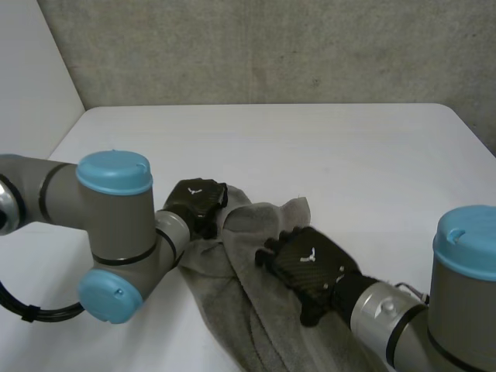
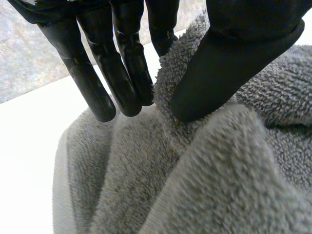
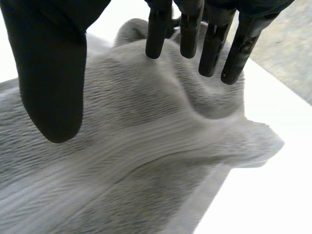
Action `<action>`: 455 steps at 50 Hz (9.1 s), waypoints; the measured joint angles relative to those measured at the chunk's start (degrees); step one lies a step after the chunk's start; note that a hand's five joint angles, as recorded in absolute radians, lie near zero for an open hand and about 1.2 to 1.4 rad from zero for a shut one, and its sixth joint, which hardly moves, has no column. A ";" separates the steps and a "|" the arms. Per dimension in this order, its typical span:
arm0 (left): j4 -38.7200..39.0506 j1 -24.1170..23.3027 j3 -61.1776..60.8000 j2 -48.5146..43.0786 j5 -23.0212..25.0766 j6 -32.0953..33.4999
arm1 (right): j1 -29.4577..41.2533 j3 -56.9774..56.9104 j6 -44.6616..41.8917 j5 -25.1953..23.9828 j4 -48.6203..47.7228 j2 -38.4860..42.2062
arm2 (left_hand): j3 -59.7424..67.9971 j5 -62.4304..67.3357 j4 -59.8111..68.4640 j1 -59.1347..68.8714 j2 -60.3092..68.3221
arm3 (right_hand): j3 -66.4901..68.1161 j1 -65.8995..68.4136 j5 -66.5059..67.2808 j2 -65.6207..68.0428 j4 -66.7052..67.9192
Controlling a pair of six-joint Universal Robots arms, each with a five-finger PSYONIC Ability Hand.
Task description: Fold the towel.
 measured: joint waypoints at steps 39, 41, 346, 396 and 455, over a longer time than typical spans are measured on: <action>3.16 10.33 -27.27 18.16 1.67 -0.13 | -1.87 -50.04 18.54 -7.17 16.18 34.32 | -38.20 -38.43 -38.29 -38.31 -38.30 | 9.77 10.75 9.31 10.21 9.66; 3.87 10.13 -27.59 17.57 1.96 -0.13 | -1.99 -50.34 19.29 -7.57 16.11 34.61 | -38.91 -39.11 -38.93 -39.01 -38.99 | 9.41 9.85 9.13 9.97 9.32; -23.15 4.51 11.43 12.40 -2.38 13.98 | -20.40 -43.68 -13.33 2.81 32.09 9.29 | 10.16 9.54 10.23 8.33 10.20 | 48.25 55.09 47.78 48.76 48.41; -5.20 7.96 -11.38 9.14 -1.85 17.59 | -22.93 -12.60 -10.26 2.25 5.23 8.41 | 10.04 9.75 10.10 8.61 9.97 | 48.24 55.24 47.99 48.76 48.65; 13.40 20.28 -15.08 5.07 12.11 17.68 | -30.74 -3.48 -1.46 -0.10 -1.36 3.13 | -45.22 -45.32 -45.19 -45.41 -45.21 | 8.32 7.05 8.96 9.50 8.27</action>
